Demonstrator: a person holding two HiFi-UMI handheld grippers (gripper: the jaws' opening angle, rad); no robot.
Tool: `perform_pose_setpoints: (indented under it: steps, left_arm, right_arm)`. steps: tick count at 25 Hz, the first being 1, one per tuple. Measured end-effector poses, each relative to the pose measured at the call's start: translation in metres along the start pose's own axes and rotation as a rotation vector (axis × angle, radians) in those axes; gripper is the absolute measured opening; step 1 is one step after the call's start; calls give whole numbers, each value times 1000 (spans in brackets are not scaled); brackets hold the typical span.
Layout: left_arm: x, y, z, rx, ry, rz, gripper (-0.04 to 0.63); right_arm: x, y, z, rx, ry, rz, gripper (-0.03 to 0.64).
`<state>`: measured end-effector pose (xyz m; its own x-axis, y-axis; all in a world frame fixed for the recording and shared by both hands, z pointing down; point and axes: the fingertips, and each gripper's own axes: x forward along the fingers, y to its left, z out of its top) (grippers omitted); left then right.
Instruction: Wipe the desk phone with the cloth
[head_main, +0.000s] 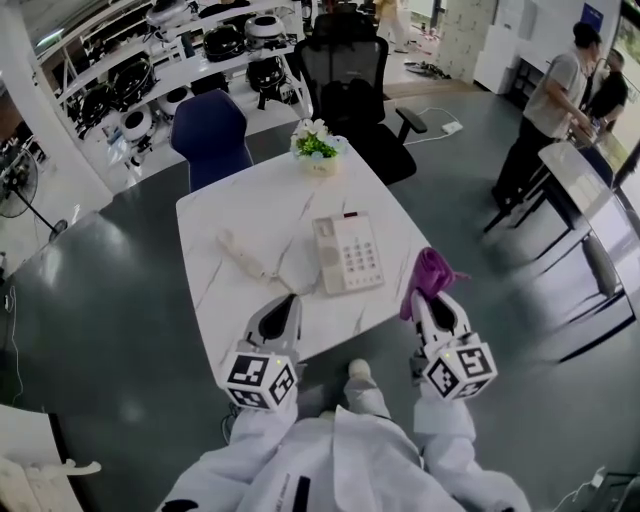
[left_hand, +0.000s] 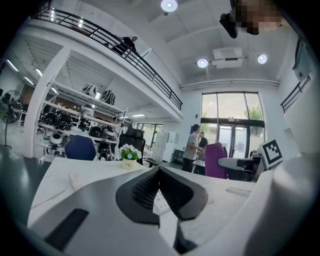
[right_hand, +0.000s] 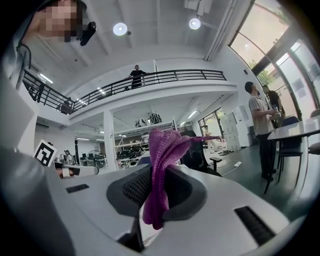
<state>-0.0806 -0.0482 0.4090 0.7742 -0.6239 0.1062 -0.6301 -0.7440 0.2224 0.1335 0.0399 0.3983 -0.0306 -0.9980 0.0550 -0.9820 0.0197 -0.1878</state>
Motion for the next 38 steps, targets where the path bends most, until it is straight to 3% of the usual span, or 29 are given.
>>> perform_pose_setpoints:
  steps: [11, 25, 38]
  left_arm:
    - [76, 12, -1, -50, 10, 80, -3]
    - [124, 42, -6, -98, 19, 196, -3]
    - [151, 75, -39, -178, 133, 220, -3]
  right_arm:
    - [86, -56, 4, 9, 56, 95, 38]
    - [169, -99, -8, -41, 140, 208, 38]
    - [245, -107, -44, -141, 256, 249, 38]
